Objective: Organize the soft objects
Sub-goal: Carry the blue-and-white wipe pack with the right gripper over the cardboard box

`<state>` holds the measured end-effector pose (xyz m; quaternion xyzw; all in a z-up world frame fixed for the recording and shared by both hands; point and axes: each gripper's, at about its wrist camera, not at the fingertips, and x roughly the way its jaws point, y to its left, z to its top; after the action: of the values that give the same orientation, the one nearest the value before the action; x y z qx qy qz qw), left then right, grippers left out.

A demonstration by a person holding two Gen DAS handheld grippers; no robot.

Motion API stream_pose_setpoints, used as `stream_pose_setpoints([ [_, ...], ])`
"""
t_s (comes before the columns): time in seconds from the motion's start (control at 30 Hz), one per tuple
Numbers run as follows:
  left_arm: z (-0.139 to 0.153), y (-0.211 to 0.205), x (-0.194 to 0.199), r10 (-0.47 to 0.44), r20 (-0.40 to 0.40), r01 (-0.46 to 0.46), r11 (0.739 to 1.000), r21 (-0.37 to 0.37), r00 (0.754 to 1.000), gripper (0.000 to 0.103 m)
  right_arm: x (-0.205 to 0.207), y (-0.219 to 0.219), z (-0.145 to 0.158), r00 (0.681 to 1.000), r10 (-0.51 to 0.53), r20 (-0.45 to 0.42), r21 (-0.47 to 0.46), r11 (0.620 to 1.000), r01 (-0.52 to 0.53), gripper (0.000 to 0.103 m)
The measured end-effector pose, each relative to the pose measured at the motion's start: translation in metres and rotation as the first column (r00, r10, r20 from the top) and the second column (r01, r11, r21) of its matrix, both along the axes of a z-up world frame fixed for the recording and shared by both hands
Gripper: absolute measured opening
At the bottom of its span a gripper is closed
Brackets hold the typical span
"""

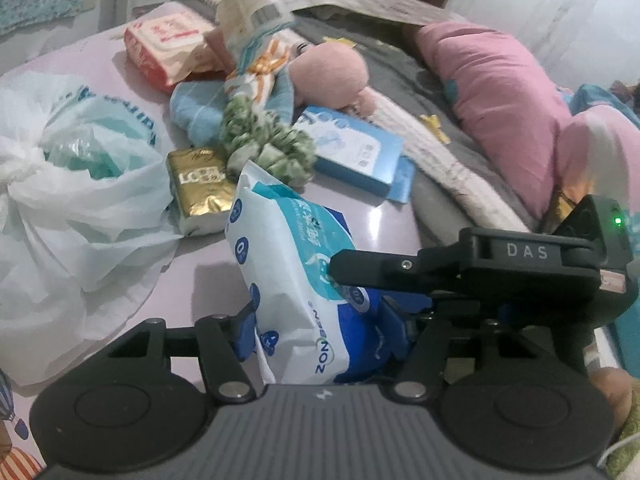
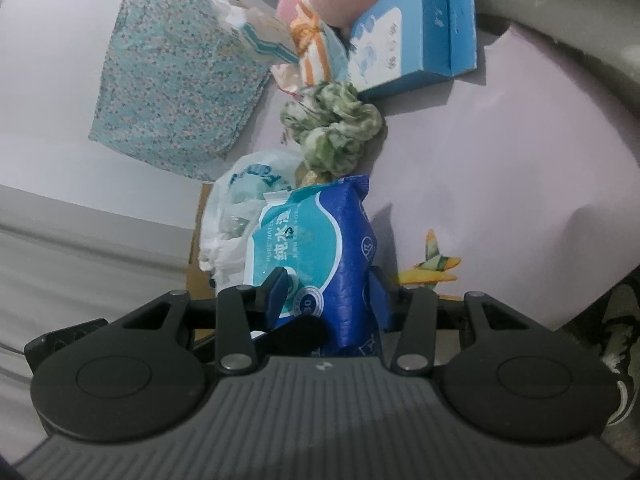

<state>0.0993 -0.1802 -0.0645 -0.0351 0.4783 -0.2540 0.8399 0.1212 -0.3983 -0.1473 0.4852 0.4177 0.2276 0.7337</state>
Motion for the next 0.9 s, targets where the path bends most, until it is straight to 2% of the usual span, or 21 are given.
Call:
stream_pose_setpoints([
  [0.2,0.030,0.011,-0.018,-0.002,0.066,0.005,0.999,-0.047,0.998,0.059,-0.015,0.000,0.032,0.997,0.004,0.073,-0.013,1.000,-0.003,0.043],
  [0.43,0.074,0.048,-0.034,0.071,0.171,-0.057,0.994,-0.090,0.983,0.057,-0.012,0.027,0.087,0.977,0.083,0.196,-0.055,0.996,-0.074,0.043],
  [0.67,0.120,0.114,-0.037,0.228,0.261,-0.203,0.972,-0.119,0.938,0.057,0.027,0.098,0.144,0.922,0.246,0.300,-0.088,0.969,-0.231,0.043],
  [0.9,0.146,0.203,-0.014,0.402,0.264,-0.381,0.915,-0.130,0.877,0.058,0.083,0.205,0.189,0.841,0.439,0.315,-0.128,0.898,-0.421,0.044],
])
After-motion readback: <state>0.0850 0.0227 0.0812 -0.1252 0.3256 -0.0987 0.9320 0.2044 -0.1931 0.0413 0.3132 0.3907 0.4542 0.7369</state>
